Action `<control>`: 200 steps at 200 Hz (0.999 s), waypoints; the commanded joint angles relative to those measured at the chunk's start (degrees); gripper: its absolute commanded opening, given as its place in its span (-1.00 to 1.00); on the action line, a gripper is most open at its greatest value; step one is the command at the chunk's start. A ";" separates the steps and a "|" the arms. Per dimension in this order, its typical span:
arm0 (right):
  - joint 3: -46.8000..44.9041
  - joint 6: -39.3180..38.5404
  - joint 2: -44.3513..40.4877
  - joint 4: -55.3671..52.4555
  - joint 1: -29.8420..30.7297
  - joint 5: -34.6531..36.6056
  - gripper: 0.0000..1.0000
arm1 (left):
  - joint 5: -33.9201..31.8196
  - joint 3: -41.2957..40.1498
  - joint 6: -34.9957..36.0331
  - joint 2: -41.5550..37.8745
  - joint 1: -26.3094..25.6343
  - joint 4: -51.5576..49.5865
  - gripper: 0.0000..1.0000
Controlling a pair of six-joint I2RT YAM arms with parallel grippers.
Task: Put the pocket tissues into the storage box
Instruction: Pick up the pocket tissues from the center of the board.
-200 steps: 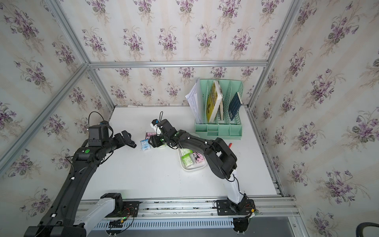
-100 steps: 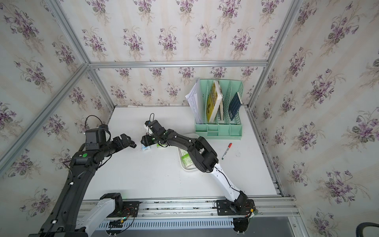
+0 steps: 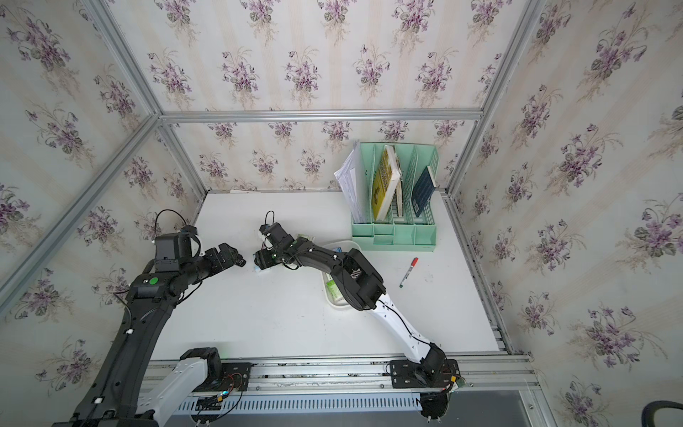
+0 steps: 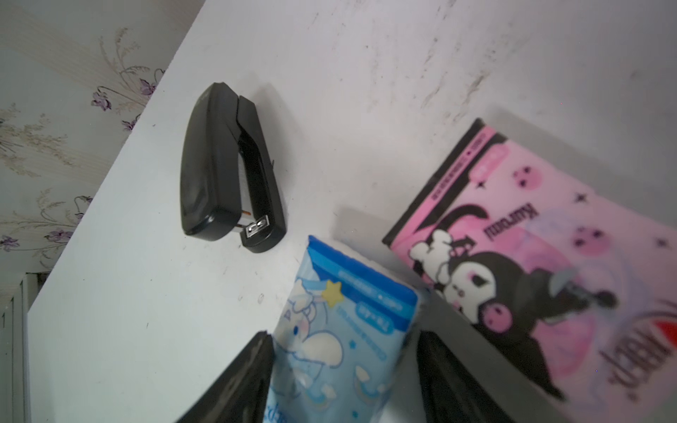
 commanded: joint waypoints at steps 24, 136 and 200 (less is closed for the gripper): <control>0.06 -0.63 1.55 -3.95 0.88 1.27 -0.17 | -0.05 0.11 1.36 -0.30 0.02 -0.53 0.98; -21.72 -0.69 -23.90 8.76 -0.59 -0.28 -0.83 | 3.60 1.64 1.62 0.66 -0.25 -0.35 0.97; -47.21 -5.81 -51.05 7.57 -11.28 2.43 -0.98 | 5.79 2.04 2.52 4.64 -6.63 5.39 0.98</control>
